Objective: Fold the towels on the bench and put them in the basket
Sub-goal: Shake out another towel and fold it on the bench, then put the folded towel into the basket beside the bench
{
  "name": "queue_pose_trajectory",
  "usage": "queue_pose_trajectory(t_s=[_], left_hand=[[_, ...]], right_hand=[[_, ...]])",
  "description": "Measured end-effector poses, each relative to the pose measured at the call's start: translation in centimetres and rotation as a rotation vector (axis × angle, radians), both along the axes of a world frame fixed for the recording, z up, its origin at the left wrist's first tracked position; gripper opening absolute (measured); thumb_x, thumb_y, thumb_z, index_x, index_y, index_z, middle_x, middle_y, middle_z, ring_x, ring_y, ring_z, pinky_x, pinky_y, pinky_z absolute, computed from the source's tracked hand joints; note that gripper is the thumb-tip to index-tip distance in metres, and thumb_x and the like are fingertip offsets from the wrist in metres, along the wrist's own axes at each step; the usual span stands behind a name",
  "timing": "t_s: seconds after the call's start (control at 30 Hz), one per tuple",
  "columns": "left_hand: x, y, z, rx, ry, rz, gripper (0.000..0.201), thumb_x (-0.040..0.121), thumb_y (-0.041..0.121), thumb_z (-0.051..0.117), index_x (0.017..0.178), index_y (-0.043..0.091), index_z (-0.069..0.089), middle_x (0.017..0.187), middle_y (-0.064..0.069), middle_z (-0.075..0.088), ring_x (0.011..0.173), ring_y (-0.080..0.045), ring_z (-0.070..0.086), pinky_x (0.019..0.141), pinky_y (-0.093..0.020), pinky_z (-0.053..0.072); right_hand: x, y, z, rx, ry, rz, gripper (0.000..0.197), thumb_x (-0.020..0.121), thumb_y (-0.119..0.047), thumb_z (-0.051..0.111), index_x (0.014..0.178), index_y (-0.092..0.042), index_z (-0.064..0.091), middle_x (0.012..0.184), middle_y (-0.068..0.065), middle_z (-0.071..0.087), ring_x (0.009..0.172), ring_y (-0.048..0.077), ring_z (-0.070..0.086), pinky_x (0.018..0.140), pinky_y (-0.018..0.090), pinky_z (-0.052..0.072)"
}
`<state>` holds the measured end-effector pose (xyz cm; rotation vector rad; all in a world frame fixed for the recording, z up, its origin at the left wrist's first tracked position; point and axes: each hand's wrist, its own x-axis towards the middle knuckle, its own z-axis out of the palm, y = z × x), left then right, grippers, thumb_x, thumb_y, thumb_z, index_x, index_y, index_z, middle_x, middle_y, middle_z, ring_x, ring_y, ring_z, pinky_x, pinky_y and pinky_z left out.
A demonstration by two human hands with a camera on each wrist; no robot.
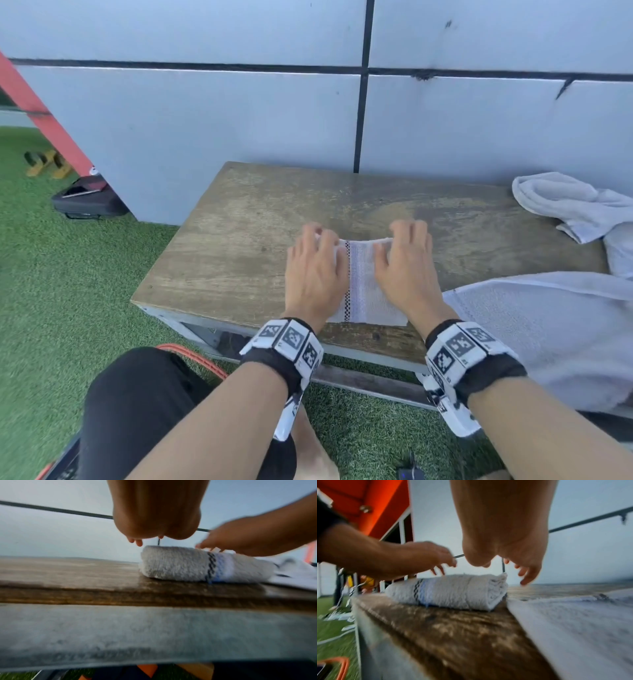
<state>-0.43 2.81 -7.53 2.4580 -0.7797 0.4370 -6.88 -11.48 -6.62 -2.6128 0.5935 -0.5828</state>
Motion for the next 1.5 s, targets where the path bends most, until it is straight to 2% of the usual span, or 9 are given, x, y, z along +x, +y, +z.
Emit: queue_pose_trajectory(t_s=[0.1,0.2,0.47,0.73,0.97,1.1,1.27,1.37,1.5], left_hand=[[-1.4,0.1,-2.2,0.212,0.163,-0.152,0.048,0.106,0.043,0.026,0.146,0.019,0.042,0.158,0.001,0.034,0.146,-0.017,0.03,0.12,-0.044,0.026],[-0.8,0.1,-2.8,0.313,0.324,-0.146,0.063,0.105,0.053,0.015,0.16,0.025,0.007,0.168,0.009,-0.002,0.154,-0.009,-0.007,0.124,-0.046,0.002],[2.4,-0.3,-1.8,0.55,0.242,-0.105,0.062,0.101,0.063,0.008,0.157,0.039,0.0,0.168,0.002,-0.007,0.154,-0.026,-0.012,0.122,-0.057,-0.002],[-0.1,-0.1,-1.3,0.229,0.315,0.349,0.09,0.081,0.081,0.045,0.131,0.006,0.039,0.134,-0.019,0.045,0.127,-0.038,0.042,0.106,-0.048,0.039],[-1.5,0.4,-0.7,0.095,0.635,0.459,0.099,0.073,0.071,0.062,0.136,-0.002,0.038,0.143,-0.019,0.028,0.143,-0.042,0.018,0.12,-0.051,0.019],[-1.2,0.4,1.0,0.014,0.76,0.41,0.043,0.075,0.046,0.072,0.093,0.008,0.06,0.131,-0.015,0.039,0.132,-0.036,0.032,0.115,-0.048,0.026],[-1.0,1.2,3.9,-0.401,0.926,0.175,0.021,0.082,0.016,0.064,0.1,0.007,0.063,0.086,-0.006,0.062,0.078,-0.023,0.06,0.066,-0.034,0.047],[-1.3,1.8,7.1,-0.497,0.912,0.022,0.019,0.087,0.011,0.066,0.106,0.013,0.062,0.094,-0.008,0.069,0.082,-0.024,0.067,0.071,-0.038,0.055],[-1.1,3.8,10.6,-0.622,0.903,-0.13,0.037,0.081,0.014,0.073,0.116,0.018,0.062,0.108,-0.009,0.072,0.099,-0.028,0.07,0.085,-0.044,0.058]], right_hand=[[-0.3,0.6,-1.7,-0.028,0.173,0.235,0.044,0.104,-0.025,0.035,0.145,-0.008,0.037,0.155,0.012,0.032,0.145,0.028,0.026,0.115,0.046,0.031],[-0.6,0.4,-2.7,-0.021,0.392,0.217,0.055,0.107,-0.037,0.019,0.158,-0.017,0.013,0.167,-0.004,0.004,0.153,0.012,-0.005,0.123,0.048,0.009],[0.7,0.4,-0.4,-0.3,0.562,0.116,0.056,0.106,-0.037,0.024,0.152,-0.005,0.025,0.152,0.008,0.035,0.141,0.027,0.026,0.12,0.053,0.012],[1.0,0.9,0.8,-0.3,0.694,0.018,0.038,0.102,-0.035,0.039,0.122,-0.016,0.065,0.144,0.018,0.042,0.135,0.034,0.034,0.119,0.054,0.013],[0.2,1.5,1.2,-0.349,0.695,0.0,0.036,0.102,-0.032,0.037,0.112,-0.016,0.068,0.136,0.02,0.05,0.128,0.037,0.042,0.119,0.056,0.012],[-0.6,1.7,1.4,-0.333,0.742,0.01,0.041,0.101,-0.038,0.033,0.114,-0.017,0.067,0.136,0.02,0.051,0.129,0.037,0.044,0.12,0.056,0.01],[-1.7,0.8,3.3,-0.112,0.687,0.074,0.051,0.098,-0.056,0.03,0.09,-0.016,0.06,0.113,0.012,0.064,0.111,0.032,0.057,0.114,0.056,0.021],[-2.0,0.2,4.7,0.157,0.477,0.088,0.042,0.099,-0.053,0.035,0.097,-0.015,0.053,0.104,0.008,0.064,0.094,0.03,0.06,0.091,0.044,0.044],[-1.6,0.4,7.7,0.66,0.199,0.114,0.038,0.096,-0.046,0.046,0.114,-0.016,0.059,0.112,0.0,0.062,0.1,0.02,0.058,0.08,0.038,0.044]])
